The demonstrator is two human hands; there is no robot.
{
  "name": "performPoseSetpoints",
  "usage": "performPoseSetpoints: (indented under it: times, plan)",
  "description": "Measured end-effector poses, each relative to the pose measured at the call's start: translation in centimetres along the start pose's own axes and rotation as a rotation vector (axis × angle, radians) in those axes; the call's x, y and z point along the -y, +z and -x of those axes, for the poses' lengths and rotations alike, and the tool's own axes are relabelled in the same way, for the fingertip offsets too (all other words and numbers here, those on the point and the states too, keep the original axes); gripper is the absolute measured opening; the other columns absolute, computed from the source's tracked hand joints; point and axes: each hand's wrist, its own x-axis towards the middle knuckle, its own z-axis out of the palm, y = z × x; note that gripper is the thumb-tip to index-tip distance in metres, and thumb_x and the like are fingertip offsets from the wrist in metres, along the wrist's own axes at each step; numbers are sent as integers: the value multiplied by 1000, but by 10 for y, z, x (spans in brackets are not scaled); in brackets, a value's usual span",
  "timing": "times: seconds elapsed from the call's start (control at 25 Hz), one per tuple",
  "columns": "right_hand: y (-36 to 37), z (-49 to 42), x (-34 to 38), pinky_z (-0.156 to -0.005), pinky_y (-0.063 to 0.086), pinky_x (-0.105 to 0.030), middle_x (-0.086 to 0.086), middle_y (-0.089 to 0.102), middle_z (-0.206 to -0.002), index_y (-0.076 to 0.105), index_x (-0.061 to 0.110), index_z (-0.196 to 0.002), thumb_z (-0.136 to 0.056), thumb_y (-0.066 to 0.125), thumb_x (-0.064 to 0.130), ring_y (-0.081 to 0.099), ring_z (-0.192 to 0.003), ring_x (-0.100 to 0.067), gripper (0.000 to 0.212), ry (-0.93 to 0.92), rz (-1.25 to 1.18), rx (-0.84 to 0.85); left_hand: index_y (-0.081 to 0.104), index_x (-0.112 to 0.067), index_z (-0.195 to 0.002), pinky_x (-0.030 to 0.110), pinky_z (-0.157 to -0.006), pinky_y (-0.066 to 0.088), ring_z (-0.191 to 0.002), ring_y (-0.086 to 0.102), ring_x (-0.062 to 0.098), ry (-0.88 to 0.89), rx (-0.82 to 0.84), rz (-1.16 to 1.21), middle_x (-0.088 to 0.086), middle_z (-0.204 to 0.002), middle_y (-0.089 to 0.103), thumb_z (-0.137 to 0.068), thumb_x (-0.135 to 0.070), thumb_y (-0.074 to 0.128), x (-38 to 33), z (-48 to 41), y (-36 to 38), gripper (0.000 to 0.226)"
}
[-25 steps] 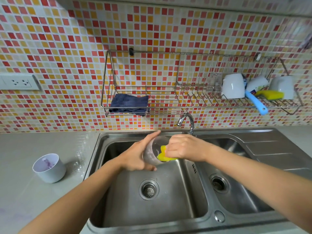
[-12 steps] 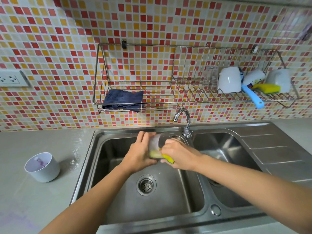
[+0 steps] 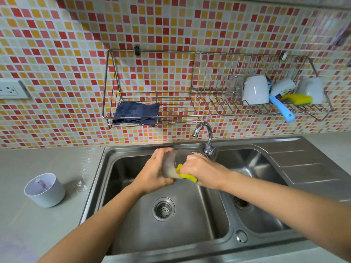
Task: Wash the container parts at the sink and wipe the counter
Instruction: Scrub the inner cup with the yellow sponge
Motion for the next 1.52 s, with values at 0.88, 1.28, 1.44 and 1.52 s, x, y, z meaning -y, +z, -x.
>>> performPoseSetpoints:
  times: [0.88,1.28,1.44,1.52]
  plan:
    - [-3,11,0,-68,40,-27,-1,62,-71,66,11,-91,-83,59,0,46,-66,-19,15,-106,20,-110,36,-2,-133,-5,-93,23,-114,34,-7,108,-161,-59,3,-131,41,-59,-13,87,16,5,5,90]
    - [-1,14,26,-66,40,-27,-3,64,-71,64,8,-78,-68,80,25,49,-66,-18,25,304,-295,15,24,-24,-128,37,-83,52,-115,47,17,160,-250,-98,6,-130,39,-59,-14,88,12,6,23,95]
    - [-2,23,8,-66,44,-30,-1,63,-71,65,10,-86,-69,69,-1,52,-65,-22,21,36,120,-5,23,-20,-135,30,-98,45,-129,33,10,260,-238,-74,-1,-135,27,-64,-10,83,10,7,27,93]
    - [-7,28,-4,-63,42,-28,3,63,-74,67,13,-90,-84,57,-1,50,-64,-19,18,-195,335,-61,21,-22,-140,18,-111,27,-137,24,3,278,-133,-22,-1,-141,26,-66,-15,81,12,9,19,96]
